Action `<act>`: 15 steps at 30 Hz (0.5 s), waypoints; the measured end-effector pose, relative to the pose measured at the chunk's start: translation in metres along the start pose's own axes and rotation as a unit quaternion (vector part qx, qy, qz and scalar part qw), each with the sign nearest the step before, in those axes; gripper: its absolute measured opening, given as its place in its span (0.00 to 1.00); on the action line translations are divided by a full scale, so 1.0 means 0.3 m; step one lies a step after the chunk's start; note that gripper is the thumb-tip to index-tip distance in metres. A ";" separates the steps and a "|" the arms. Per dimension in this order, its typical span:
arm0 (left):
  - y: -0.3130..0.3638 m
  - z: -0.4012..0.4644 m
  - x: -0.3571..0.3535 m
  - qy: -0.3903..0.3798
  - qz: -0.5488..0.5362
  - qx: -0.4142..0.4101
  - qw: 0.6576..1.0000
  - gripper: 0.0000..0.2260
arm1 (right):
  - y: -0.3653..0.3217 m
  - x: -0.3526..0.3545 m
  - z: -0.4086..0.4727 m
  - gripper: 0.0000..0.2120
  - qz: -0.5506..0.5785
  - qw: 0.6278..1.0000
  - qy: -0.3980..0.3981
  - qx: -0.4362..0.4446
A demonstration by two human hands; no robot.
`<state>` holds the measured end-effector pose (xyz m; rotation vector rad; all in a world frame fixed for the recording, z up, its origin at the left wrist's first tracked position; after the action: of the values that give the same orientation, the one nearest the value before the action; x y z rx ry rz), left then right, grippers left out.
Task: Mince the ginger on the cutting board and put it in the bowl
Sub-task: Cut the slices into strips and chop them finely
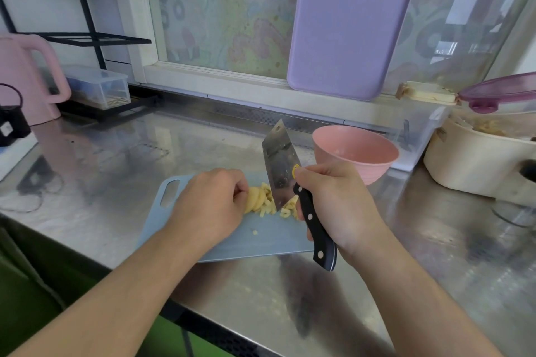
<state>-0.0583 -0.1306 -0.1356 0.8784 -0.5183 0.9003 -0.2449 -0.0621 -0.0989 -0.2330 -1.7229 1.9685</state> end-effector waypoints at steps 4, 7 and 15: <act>-0.023 0.030 0.006 0.021 0.047 0.016 0.999 0.05 | 0.001 0.001 0.005 0.19 -0.010 1.000 0.004 0.002; -0.054 0.038 0.008 0.033 0.023 0.048 0.998 0.07 | -0.001 0.003 0.003 0.20 -0.010 1.000 0.004 -0.003; -0.001 0.004 0.014 -0.015 -0.062 -0.012 0.998 0.11 | -0.004 0.003 -0.006 0.18 -0.012 1.000 -0.001 0.001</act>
<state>-0.0558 -0.1297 -0.1321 0.8932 -0.4936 0.7686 -0.2447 -0.0600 -0.0977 -0.2082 -1.7181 1.9535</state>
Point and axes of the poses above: each hand's wrist, its own z-axis towards the middle knuckle, its own x-axis out of the back of the hand, y = z × x, the point moved 6 cm from there along z, towards the middle knuckle, and after that the axes turned 15 degrees about y, right-handed, at the moved point
